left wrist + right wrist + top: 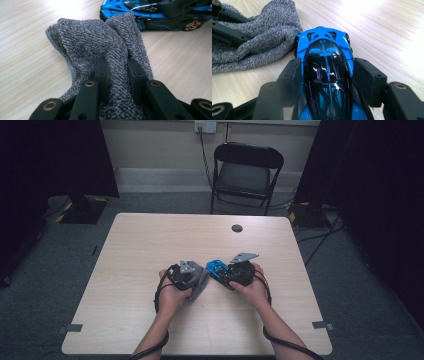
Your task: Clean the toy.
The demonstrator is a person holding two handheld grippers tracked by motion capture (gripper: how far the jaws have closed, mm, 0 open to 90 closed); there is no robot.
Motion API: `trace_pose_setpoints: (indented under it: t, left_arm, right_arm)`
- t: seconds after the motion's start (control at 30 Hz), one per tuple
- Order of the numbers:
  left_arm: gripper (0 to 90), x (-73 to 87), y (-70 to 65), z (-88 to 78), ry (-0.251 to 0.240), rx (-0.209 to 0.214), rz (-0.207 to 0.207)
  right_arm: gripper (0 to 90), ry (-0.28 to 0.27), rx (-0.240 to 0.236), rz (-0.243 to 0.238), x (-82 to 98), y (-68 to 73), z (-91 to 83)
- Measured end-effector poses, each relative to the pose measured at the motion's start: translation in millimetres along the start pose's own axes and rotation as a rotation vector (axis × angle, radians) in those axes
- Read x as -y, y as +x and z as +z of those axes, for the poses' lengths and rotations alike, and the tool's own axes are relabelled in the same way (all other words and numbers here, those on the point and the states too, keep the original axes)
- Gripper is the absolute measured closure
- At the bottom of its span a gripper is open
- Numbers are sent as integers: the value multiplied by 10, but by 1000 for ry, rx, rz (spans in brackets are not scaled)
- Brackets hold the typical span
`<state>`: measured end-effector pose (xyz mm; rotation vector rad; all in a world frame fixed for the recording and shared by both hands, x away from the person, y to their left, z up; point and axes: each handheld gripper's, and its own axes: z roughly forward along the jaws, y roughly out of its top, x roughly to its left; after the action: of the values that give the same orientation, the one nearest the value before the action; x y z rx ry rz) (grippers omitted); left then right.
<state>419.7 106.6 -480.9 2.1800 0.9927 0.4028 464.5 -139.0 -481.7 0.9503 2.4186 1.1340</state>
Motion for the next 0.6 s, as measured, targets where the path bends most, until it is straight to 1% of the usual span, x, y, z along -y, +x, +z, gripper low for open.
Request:
trace_pose_setpoints:
  t: [0.07, 0.13, 0.2, 0.27, 0.37, 0.5, 0.6]
  left_arm:
    - [737, 1, -27, -4, 4, 16, 9]
    - [736, -3, -51, -6, 6, 34, 8]
    - [736, -10, -80, -6, 12, 63, 7]
    - [735, -18, -109, -1, 12, 67, 24]
    - [735, -28, -153, 9, 12, 82, 31]
    - [735, -27, -226, 26, -2, 98, 31]
    - [735, -32, -294, 36, -5, 105, 46]
  right_arm:
    - [407, 1, 1, 1, -2, 2, 0]
    - [407, 2, 1, 2, -3, 3, 1]
    - [407, 2, 3, 1, -5, 4, 3]
    - [407, 2, 4, 0, -5, 6, 4]
    - [407, 2, 4, 1, -5, 6, 4]
    - [407, 0, 4, 1, -5, 7, 5]
    - [407, 1, 3, 1, -6, 6, 6]
